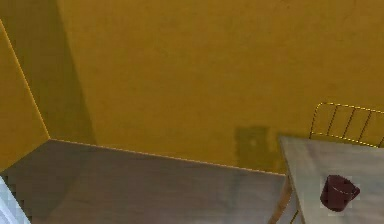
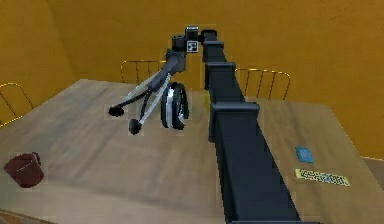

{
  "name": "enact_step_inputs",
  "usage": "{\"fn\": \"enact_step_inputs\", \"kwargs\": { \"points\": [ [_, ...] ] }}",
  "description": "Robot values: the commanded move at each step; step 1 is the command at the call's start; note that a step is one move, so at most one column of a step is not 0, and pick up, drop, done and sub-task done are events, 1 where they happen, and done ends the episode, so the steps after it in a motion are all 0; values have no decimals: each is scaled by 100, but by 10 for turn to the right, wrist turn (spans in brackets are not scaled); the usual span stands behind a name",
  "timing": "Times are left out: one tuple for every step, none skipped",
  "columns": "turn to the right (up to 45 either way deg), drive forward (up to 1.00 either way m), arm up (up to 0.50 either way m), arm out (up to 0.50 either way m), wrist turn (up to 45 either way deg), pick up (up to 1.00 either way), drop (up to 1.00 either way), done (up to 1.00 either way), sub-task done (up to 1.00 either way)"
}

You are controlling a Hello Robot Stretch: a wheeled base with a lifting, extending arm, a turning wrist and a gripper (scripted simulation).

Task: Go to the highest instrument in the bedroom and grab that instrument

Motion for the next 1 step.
{"fn": "enact_step_inputs", "kwargs": {
  "points": [
    [0,0,0,0,450,0,0,0,0]
  ]
}}
